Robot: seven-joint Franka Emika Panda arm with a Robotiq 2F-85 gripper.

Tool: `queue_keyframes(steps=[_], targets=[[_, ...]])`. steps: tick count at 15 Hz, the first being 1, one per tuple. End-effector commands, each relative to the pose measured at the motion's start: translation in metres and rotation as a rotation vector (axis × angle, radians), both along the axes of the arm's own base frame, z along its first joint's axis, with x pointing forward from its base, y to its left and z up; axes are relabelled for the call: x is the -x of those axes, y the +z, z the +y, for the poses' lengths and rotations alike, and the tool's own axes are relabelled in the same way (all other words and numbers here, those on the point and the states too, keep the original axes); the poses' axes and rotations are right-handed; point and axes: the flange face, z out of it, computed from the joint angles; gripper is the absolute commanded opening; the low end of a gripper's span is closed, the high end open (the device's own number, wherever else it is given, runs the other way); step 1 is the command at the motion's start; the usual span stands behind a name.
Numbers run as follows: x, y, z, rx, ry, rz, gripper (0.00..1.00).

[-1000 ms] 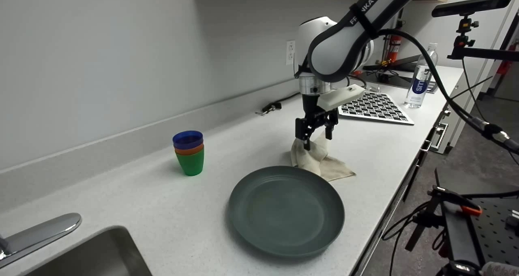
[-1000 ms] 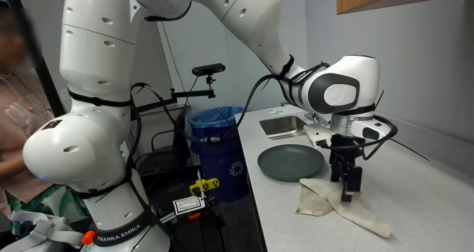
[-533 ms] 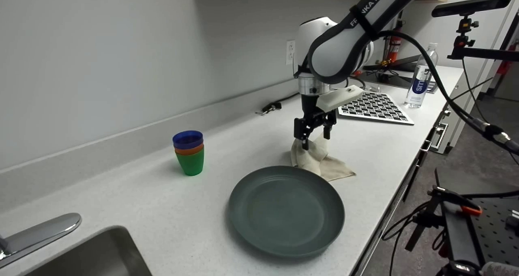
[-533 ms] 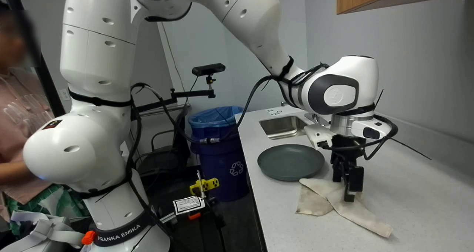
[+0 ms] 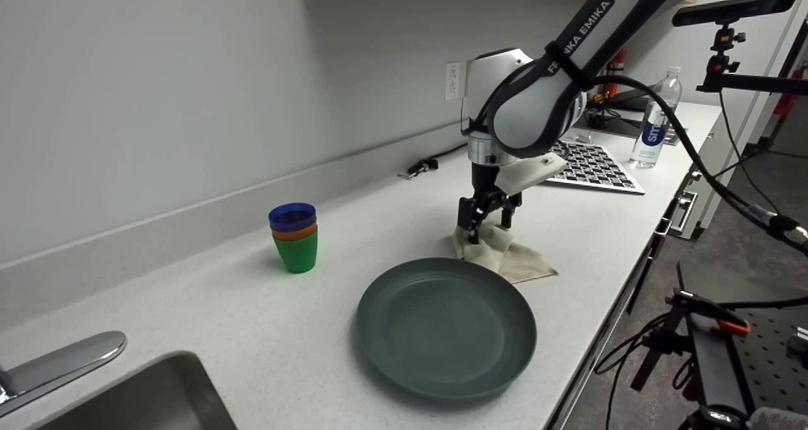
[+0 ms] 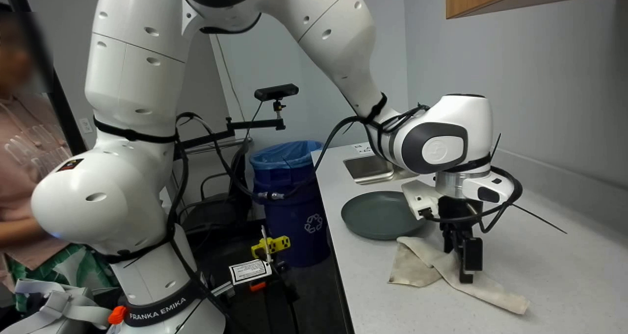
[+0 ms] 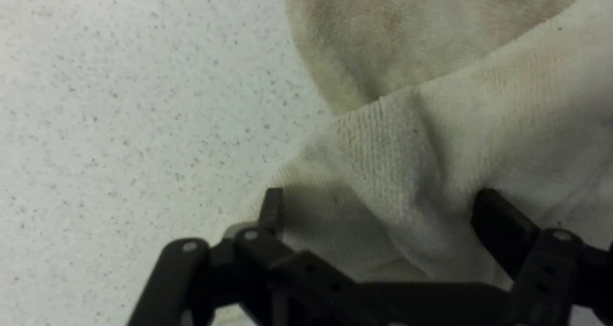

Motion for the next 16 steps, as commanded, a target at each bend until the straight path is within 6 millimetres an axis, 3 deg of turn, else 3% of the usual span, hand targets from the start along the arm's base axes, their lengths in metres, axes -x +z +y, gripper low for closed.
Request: queue_keyframes(steps=[1, 2, 4, 8, 13, 16], targets=[[0.007, -0.015, -0.008, -0.010, -0.013, 0.023, 0.97], [0.007, -0.016, -0.008, -0.031, -0.012, 0.031, 0.77], [0.006, -0.017, -0.008, -0.050, -0.023, 0.030, 0.69], [0.007, -0.013, -0.011, -0.100, -0.031, 0.023, 0.38], [0.014, 0.007, -0.009, -0.093, 0.024, 0.067, 0.02], [0.021, 0.019, -0.003, -0.072, 0.070, 0.109, 0.03]])
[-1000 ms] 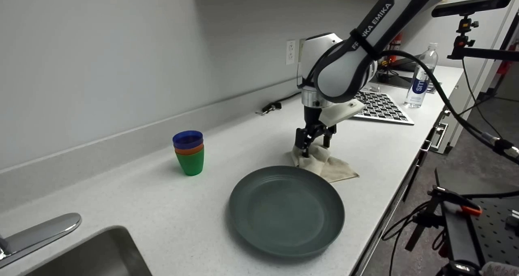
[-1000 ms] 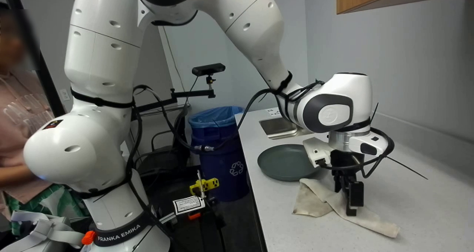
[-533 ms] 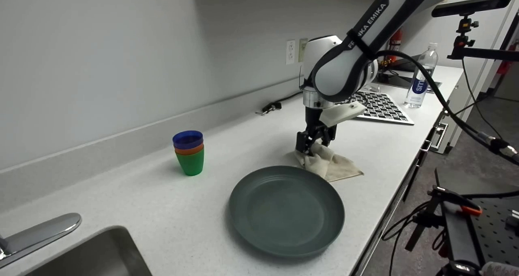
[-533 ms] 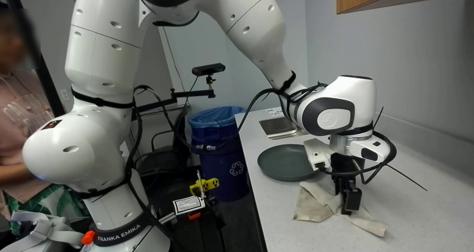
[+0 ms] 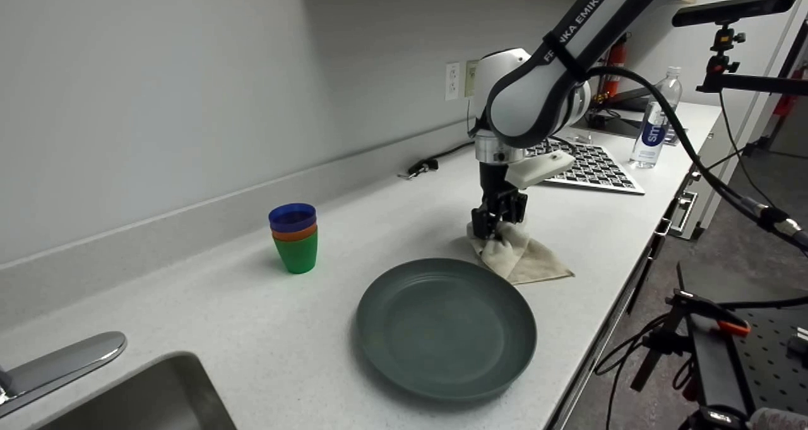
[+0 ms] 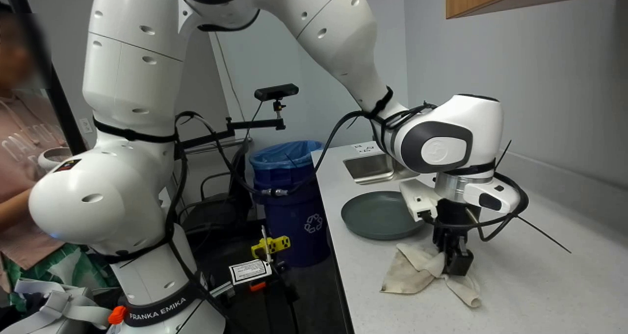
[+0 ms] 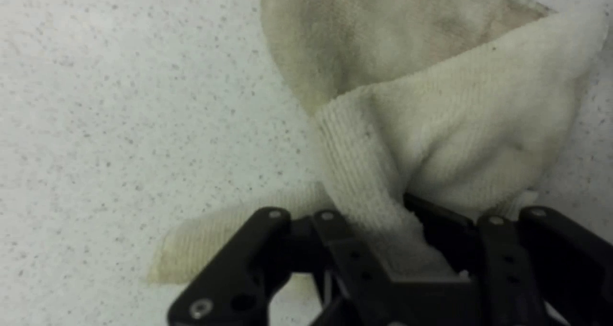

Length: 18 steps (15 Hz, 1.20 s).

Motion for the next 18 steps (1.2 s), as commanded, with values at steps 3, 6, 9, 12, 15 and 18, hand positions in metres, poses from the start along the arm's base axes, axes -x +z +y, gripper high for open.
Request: queue_keyframes(steps=[3, 6, 9, 12, 15, 18], targets=[[0.013, 0.041, 0.015, 0.031, 0.114, 0.027, 0.00], [0.019, 0.074, 0.024, 0.062, 0.174, 0.014, 0.00], [0.027, 0.110, 0.029, 0.094, 0.227, 0.001, 0.00], [0.036, 0.143, 0.032, 0.122, 0.248, -0.035, 0.00], [0.046, 0.172, 0.040, 0.144, 0.268, -0.104, 0.00], [0.058, 0.196, 0.053, 0.162, 0.298, -0.163, 0.00]])
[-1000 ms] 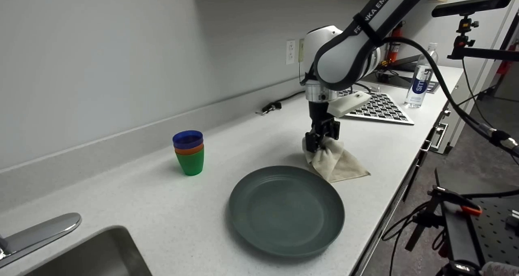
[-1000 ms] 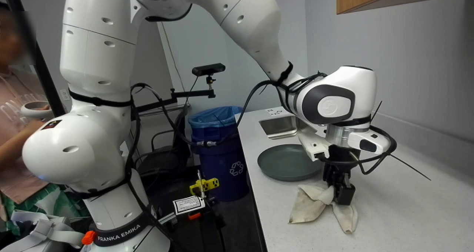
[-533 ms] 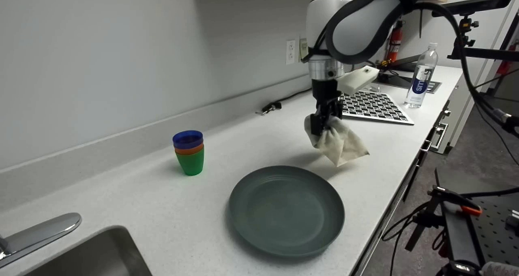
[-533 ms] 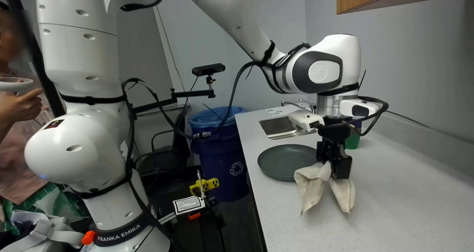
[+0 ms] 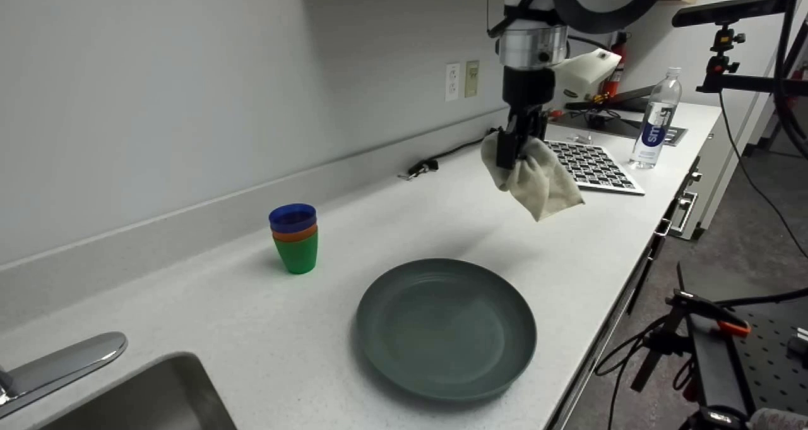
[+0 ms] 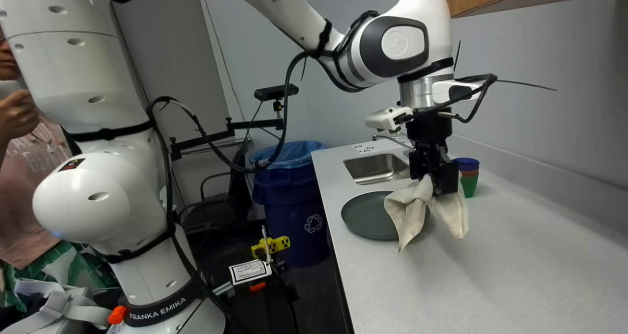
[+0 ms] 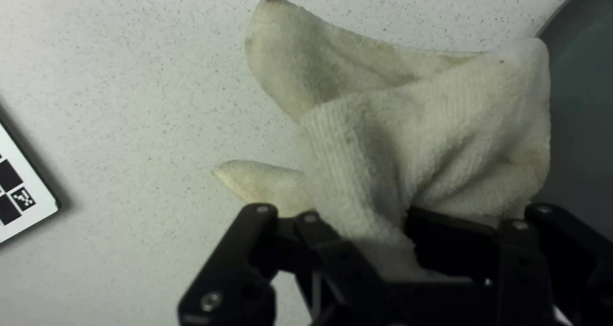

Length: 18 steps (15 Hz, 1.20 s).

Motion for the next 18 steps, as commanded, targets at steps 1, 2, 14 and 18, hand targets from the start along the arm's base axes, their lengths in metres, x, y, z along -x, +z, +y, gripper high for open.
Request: queue_keyframes(steps=[1, 2, 14, 18], targets=[[0.026, 0.035, 0.016, 0.031, 0.062, -0.076, 0.00], [0.031, 0.044, 0.020, 0.037, 0.077, -0.087, 0.00], [0.062, 0.092, 0.040, 0.102, 0.111, -0.169, 0.00], [0.063, 0.107, 0.041, 0.116, 0.114, -0.225, 0.00]])
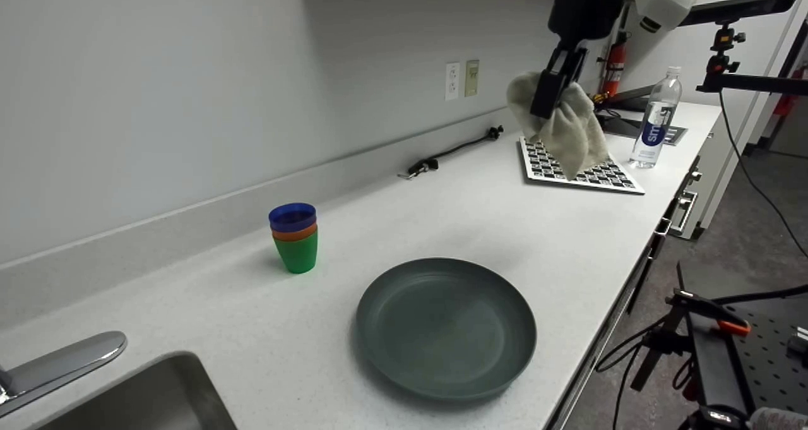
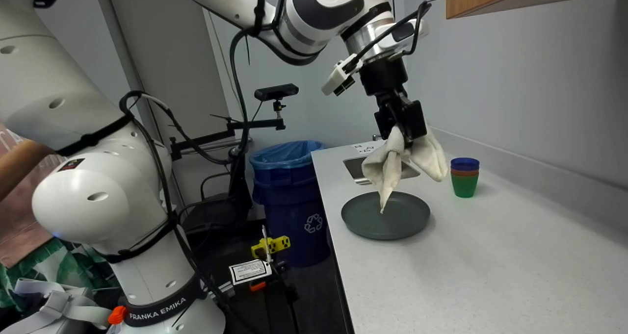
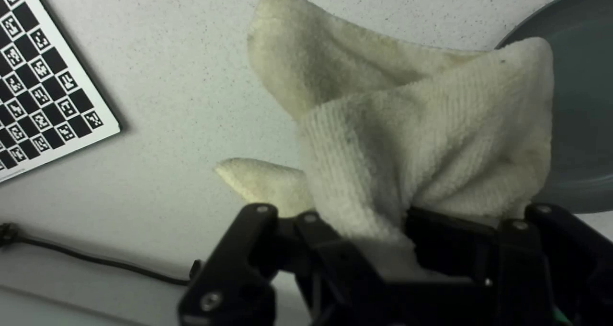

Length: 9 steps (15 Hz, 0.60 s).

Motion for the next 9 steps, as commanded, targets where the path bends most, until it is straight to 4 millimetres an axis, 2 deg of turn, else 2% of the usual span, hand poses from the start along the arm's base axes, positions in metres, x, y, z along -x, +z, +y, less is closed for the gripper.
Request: queue_keyframes(steps=[1, 6, 9], targets=[[0.001, 0.028, 0.001, 0.007, 0.012, -0.100, 0.00], [0.015, 0.089, -0.002, 0.017, 0.032, -0.322, 0.00], [0.028, 0.117, -0.006, 0.021, 0.022, -0.401, 0.00]])
